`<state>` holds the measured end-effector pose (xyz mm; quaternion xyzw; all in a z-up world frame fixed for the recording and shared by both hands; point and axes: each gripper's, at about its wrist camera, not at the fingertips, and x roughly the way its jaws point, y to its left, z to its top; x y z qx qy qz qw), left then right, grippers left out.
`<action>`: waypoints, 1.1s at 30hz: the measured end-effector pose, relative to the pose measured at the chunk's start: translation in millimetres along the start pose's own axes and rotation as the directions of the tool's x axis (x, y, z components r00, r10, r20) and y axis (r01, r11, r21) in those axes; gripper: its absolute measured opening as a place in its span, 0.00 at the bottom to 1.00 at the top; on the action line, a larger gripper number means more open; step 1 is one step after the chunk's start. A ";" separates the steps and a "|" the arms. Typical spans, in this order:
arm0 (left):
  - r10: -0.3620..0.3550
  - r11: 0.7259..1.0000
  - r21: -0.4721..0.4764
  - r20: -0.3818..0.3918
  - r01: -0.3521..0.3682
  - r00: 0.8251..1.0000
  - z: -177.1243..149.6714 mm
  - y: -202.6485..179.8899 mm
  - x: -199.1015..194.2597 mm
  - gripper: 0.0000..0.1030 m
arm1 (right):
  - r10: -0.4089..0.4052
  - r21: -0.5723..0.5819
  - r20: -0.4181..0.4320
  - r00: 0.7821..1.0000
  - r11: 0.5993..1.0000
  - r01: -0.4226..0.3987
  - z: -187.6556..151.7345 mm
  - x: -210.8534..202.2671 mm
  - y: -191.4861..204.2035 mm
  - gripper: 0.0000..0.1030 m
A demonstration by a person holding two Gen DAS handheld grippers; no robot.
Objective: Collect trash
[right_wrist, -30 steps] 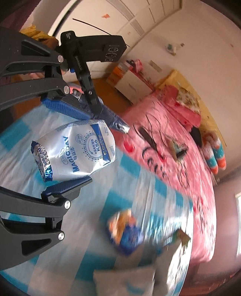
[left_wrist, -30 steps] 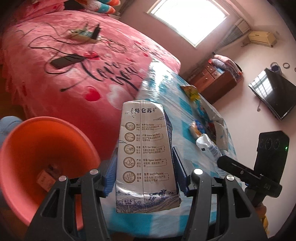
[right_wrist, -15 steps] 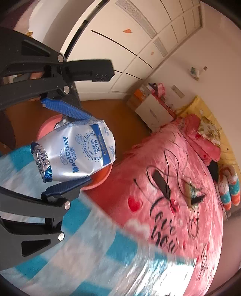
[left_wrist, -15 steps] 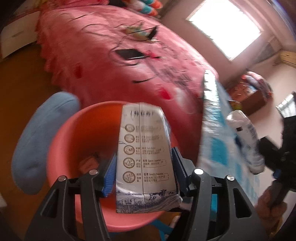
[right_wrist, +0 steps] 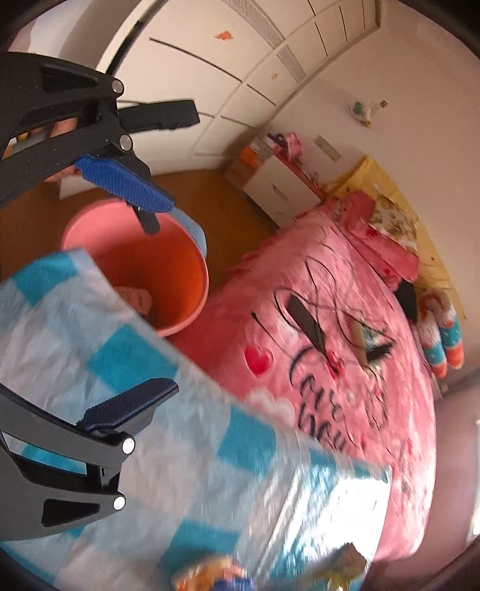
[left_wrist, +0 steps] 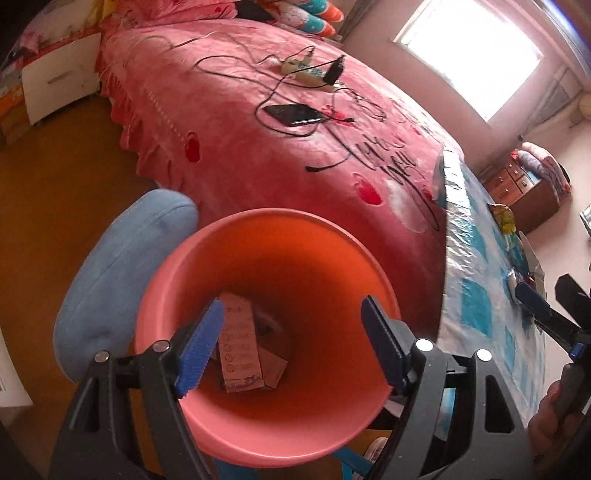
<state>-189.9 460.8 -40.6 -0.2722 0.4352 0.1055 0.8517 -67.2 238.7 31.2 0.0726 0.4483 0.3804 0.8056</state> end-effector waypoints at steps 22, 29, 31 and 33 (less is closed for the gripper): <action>-0.076 0.984 0.158 -0.017 0.077 0.997 -3.9 -93.8 -9.5 0.80 | -0.158 -0.003 0.145 0.977 0.987 0.160 -44.7 -72.9 -45.4 0.91; -0.079 0.974 0.211 -0.025 0.082 0.997 -8.9 -120.2 -12.6 0.80 | -0.162 0.045 0.175 0.971 0.987 0.156 -50.9 -90.1 -66.0 0.91; -0.079 0.971 0.224 -0.026 0.083 0.997 -10.4 -127.1 -13.3 0.80 | -0.163 0.062 0.183 0.969 0.986 0.155 -52.5 -94.3 -72.6 0.91; -0.077 0.968 0.237 -0.030 0.081 0.997 -12.0 -133.6 -13.1 0.80 | -0.167 0.077 0.193 0.967 0.985 0.154 -54.5 -99.0 -78.9 0.91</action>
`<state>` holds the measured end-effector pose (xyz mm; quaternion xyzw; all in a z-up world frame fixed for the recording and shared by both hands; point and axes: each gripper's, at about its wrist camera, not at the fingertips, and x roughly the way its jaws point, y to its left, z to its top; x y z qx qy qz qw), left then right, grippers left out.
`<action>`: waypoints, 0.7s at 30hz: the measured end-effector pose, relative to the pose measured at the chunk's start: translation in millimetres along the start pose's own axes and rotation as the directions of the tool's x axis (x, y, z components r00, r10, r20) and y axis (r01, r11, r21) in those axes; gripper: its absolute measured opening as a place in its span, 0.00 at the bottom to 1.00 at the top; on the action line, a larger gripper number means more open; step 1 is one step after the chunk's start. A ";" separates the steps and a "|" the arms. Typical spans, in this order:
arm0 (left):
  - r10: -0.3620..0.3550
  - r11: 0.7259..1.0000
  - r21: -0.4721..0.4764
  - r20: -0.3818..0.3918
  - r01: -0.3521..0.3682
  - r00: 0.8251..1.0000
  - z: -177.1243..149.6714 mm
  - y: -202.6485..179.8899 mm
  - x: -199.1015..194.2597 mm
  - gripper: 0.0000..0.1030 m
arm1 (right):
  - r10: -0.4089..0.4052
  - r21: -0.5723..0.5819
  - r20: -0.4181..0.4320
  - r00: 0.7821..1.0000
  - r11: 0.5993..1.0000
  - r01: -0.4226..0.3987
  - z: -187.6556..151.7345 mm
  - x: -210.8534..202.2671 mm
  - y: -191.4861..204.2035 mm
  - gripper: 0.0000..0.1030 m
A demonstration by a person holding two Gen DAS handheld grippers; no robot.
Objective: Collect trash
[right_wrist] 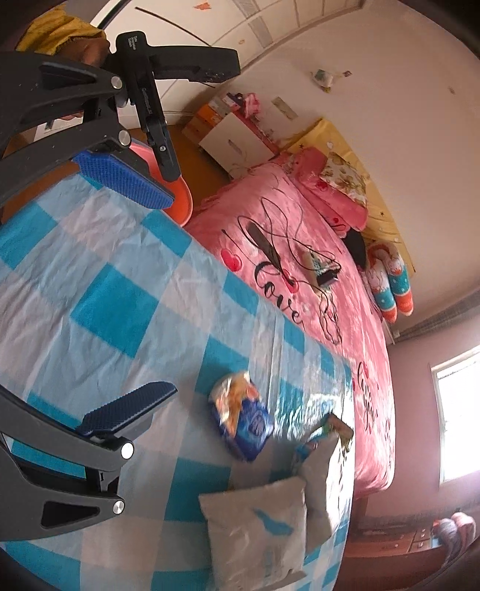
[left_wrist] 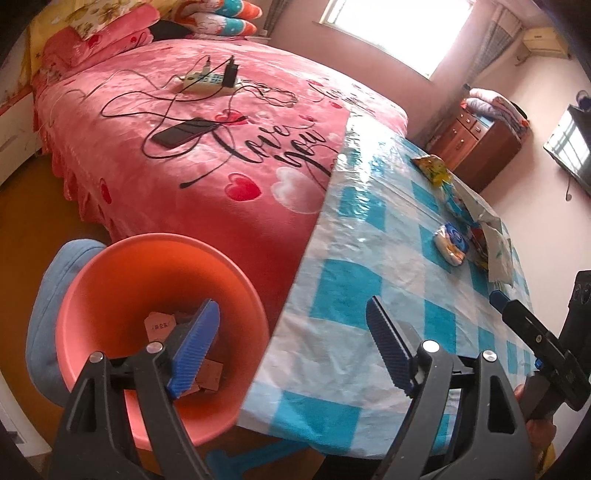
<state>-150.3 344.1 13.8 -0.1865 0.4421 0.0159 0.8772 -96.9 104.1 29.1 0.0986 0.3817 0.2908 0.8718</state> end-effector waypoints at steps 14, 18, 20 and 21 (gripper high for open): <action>0.005 0.996 0.084 -0.046 -0.001 0.999 -6.1 -49.3 11.9 0.80 | -0.032 0.075 0.072 0.997 0.997 0.027 1.4 -27.0 -48.7 0.91; 0.007 0.995 0.104 -0.058 -0.001 0.998 -9.7 -60.6 15.2 0.80 | -0.035 0.098 0.086 0.996 0.995 0.026 2.6 -33.4 -62.7 0.91; 0.005 0.994 0.113 -0.065 0.003 0.998 -11.4 -67.7 16.7 0.80 | -0.041 0.111 0.091 0.995 0.993 0.030 2.5 -36.5 -70.1 0.91; 0.002 0.993 0.119 -0.069 0.007 0.998 -12.0 -72.1 17.7 0.80 | -0.044 0.118 0.094 0.995 0.992 0.032 3.1 -37.6 -72.9 0.91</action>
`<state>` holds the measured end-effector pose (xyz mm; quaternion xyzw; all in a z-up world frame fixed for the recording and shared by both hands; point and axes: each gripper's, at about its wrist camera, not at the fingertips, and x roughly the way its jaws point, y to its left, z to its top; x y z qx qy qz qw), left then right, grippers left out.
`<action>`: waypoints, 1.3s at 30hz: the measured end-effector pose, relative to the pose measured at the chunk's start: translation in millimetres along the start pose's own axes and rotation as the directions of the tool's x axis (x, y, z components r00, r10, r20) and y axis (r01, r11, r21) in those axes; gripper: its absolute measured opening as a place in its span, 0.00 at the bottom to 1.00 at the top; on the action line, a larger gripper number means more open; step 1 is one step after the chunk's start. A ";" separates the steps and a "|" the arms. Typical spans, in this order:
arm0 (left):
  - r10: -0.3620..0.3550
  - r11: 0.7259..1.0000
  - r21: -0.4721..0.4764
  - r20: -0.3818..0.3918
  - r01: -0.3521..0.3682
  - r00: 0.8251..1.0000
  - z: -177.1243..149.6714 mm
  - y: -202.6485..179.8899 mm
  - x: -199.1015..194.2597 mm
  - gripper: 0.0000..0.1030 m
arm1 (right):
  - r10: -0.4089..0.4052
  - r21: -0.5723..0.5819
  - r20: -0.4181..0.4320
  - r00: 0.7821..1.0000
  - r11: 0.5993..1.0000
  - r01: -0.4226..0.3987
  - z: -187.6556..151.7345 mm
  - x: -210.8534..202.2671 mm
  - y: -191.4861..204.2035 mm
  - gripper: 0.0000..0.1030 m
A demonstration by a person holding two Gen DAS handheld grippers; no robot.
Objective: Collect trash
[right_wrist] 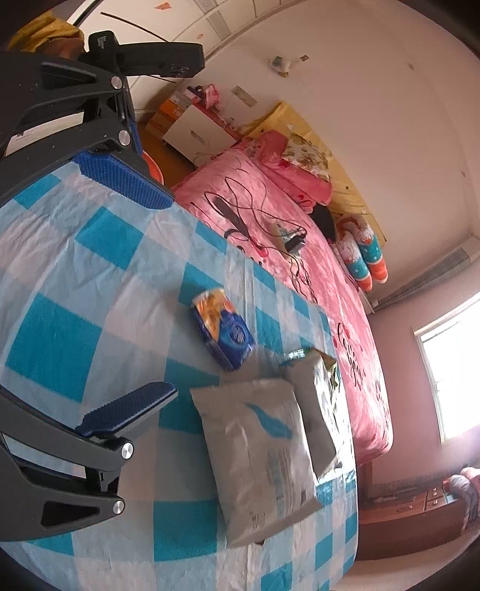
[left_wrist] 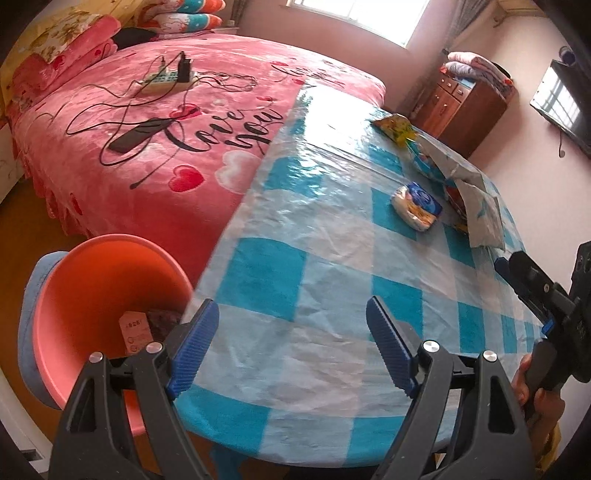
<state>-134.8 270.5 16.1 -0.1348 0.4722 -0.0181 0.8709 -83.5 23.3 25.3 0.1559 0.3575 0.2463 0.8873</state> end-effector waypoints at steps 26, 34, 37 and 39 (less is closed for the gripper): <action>-0.113 0.974 0.209 0.088 0.092 0.990 139.5 -180.6 51.9 0.80 | -0.147 0.216 0.127 0.981 0.969 0.117 23.3 -52.3 -113.9 0.91; -0.050 0.954 0.298 0.016 0.043 0.999 224.4 -276.6 138.6 0.80 | -0.183 0.258 0.143 0.973 0.956 0.142 24.8 -69.8 -142.1 0.91; -0.044 0.940 0.334 -0.082 0.069 0.996 239.5 -305.6 173.6 0.80 | -0.184 0.282 0.145 0.972 0.949 0.138 31.8 -73.6 -153.6 0.91; -0.011 0.931 0.360 -0.124 0.056 0.992 244.1 -318.8 195.2 0.80 | -0.186 0.300 0.147 0.971 0.944 0.136 33.2 -73.9 -162.0 0.91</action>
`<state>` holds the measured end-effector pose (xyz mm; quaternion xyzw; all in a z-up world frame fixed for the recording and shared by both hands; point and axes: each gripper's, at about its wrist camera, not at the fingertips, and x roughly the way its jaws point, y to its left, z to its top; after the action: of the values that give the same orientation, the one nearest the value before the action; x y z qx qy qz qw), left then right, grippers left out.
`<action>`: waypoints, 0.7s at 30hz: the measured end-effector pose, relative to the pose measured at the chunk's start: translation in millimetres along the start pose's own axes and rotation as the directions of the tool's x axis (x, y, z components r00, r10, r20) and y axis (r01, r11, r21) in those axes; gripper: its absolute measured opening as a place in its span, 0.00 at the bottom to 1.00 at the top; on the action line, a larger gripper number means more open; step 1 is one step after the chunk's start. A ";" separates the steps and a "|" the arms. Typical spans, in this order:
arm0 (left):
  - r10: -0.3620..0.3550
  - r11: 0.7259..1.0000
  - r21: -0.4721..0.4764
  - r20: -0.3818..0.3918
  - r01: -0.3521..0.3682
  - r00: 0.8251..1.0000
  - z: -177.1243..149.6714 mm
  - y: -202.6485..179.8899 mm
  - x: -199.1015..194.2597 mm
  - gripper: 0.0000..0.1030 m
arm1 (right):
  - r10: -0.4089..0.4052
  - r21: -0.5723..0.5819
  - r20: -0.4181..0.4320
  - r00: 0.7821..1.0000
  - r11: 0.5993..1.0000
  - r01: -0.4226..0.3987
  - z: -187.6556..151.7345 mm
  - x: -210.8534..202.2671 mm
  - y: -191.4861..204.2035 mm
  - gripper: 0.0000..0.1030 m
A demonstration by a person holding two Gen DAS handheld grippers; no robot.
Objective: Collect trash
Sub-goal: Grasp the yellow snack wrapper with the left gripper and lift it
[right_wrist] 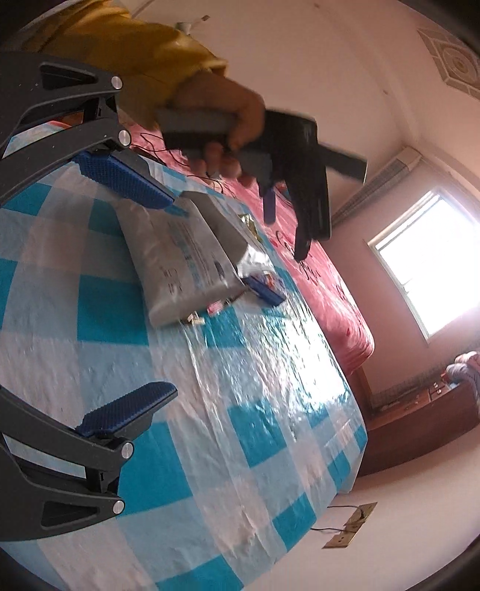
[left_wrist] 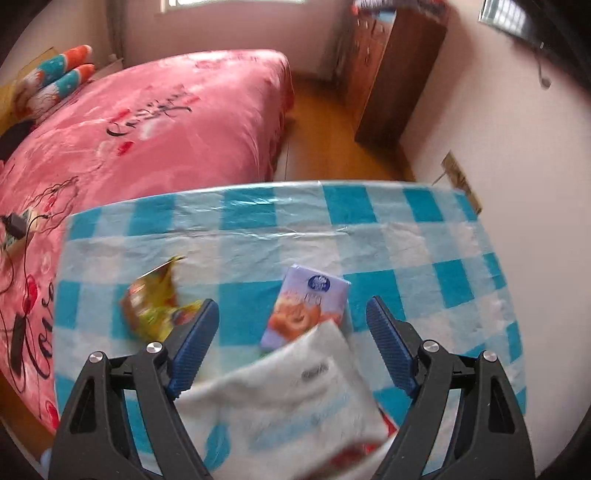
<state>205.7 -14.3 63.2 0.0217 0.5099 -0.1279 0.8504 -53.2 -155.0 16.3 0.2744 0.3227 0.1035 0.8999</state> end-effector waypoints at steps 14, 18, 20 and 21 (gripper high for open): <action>0.038 0.994 0.104 -0.146 -0.023 0.989 -13.9 -20.7 54.9 0.54 | -0.003 0.067 -0.001 1.000 0.998 0.003 1.8 -7.3 -20.4 0.91; 0.016 0.995 0.103 -0.146 -0.001 0.989 -29.9 -23.9 44.9 0.52 | -0.005 0.060 -0.003 1.000 0.998 0.005 2.5 -6.3 -20.4 0.91; -0.001 0.994 0.106 -0.144 0.017 0.990 -43.4 -26.5 37.6 0.52 | -0.005 0.057 -0.002 1.000 0.998 0.006 3.6 -6.4 -20.5 0.91; -0.016 0.994 0.106 -0.144 0.031 0.989 -51.2 -28.1 33.2 0.52 | -0.006 0.056 -0.001 1.000 0.998 0.006 3.8 -5.9 -20.8 0.91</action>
<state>169.8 -39.4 12.3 0.0707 0.5620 -0.1634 0.8078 -55.1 -176.1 10.2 0.2984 0.3269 0.0920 0.8920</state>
